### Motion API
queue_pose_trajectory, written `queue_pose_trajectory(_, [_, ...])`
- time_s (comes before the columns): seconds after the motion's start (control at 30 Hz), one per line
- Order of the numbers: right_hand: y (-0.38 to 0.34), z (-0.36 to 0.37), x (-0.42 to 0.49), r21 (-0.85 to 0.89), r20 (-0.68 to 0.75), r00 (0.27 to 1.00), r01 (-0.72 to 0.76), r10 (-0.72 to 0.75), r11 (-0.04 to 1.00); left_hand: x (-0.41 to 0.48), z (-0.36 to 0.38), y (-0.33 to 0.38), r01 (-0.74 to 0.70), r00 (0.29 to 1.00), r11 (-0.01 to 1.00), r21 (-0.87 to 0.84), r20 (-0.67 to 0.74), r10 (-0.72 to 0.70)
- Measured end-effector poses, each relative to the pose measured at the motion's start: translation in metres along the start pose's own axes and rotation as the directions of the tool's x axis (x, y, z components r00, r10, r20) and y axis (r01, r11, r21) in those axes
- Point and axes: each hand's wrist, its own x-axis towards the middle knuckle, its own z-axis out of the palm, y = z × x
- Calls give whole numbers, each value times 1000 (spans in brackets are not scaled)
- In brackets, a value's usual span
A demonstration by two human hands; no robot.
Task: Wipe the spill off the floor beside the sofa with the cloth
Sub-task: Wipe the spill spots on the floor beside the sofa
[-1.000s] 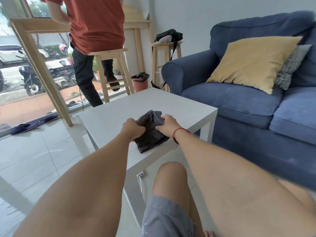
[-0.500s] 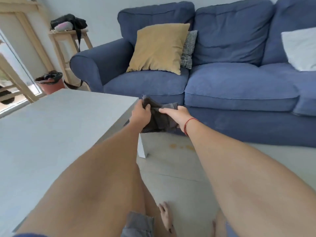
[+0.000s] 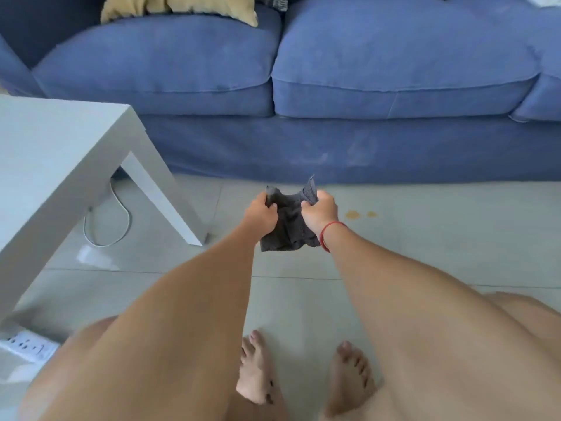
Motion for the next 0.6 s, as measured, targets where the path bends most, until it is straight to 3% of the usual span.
queue_pose_trajectory(0.3, [75, 75, 79, -41, 49, 987, -149, 151, 988, 98, 61, -78, 208, 977, 978, -29, 55, -206])
queue_pose_trajectory(0.4, [102, 98, 97, -138, 30, 977, -205, 211, 969, 120, 80, -103, 326, 944, 943, -66, 78, -321])
queue_pose_trajectory(0.43, [111, 104, 100, -241, 17, 982, -178, 187, 954, 127, 84, -112, 359, 932, 931, -59, 67, -355])
queue_pose_trajectory(0.5, [129, 116, 100, -506, 73, 997, 24, 15, 862, 139, 87, -132, 370, 929, 929, 30, -10, -370])
queue_pose_trajectory(0.6, [152, 136, 97, -620, 301, 922, 382, -242, 685, 154, 79, -160, 271, 962, 930, 249, -107, -252])
